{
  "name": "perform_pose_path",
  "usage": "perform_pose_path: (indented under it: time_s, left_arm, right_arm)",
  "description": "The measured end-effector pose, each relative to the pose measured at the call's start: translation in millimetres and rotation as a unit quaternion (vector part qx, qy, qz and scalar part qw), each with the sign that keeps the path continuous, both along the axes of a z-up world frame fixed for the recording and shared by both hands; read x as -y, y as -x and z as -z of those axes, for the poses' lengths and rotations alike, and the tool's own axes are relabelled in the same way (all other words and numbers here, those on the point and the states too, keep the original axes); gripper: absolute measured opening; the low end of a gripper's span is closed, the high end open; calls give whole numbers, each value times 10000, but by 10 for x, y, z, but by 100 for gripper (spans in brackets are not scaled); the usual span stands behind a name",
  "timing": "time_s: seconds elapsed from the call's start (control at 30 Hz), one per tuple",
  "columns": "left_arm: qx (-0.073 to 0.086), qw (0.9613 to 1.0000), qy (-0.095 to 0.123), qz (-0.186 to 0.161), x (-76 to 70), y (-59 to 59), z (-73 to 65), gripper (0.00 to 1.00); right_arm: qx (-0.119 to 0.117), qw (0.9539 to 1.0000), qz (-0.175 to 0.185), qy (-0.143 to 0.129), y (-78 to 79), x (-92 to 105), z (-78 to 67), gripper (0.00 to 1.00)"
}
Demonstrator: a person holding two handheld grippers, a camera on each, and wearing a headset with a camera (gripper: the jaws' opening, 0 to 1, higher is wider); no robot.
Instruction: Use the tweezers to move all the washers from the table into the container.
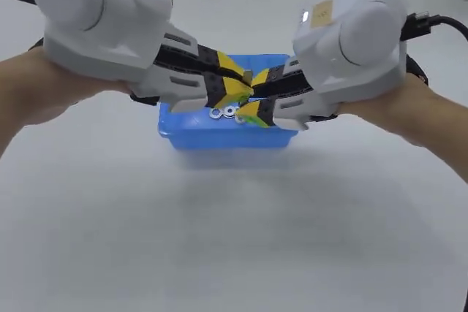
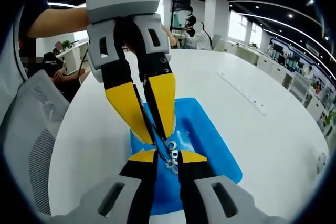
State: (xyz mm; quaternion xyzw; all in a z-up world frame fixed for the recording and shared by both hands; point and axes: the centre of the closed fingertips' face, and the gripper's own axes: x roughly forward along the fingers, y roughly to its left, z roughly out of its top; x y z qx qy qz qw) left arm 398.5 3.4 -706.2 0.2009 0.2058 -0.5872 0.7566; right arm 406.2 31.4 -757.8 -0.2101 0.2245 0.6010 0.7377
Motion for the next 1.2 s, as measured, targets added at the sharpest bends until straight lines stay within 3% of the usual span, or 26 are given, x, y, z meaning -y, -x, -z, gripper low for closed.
perform_pose_path:
  time_s: [0.23, 0.57, 0.67, 0.93, 1.0, 1.2]
  left_arm:
    - [194, 9994, 269, 101, -1, 86, -340, 8]
    - [250, 9983, 431, 311, 18, 317, -602, 8]
    - [226, 9982, 444, 325, 19, 288, -544, 7]
    - [251, 9988, 189, 389, -28, 294, -442, 7]
    - [239, 9988, 131, 397, -39, 239, -389, 7]
    - [154, 9992, -11, 364, -93, 231, -267, 7]
  right_arm:
    - [82, 9985, -57, -537, 13, -18, -290, 15]
    - [355, 9962, -404, -689, 327, 10, -578, 11]
    - [444, 9960, -515, -582, 473, 45, -619, 10]
    - [465, 9965, -559, -418, 709, 136, -679, 9]
    - [454, 9966, -591, -358, 761, 135, -667, 9]
    - [402, 9962, -767, -8, 924, 128, -533, 8]
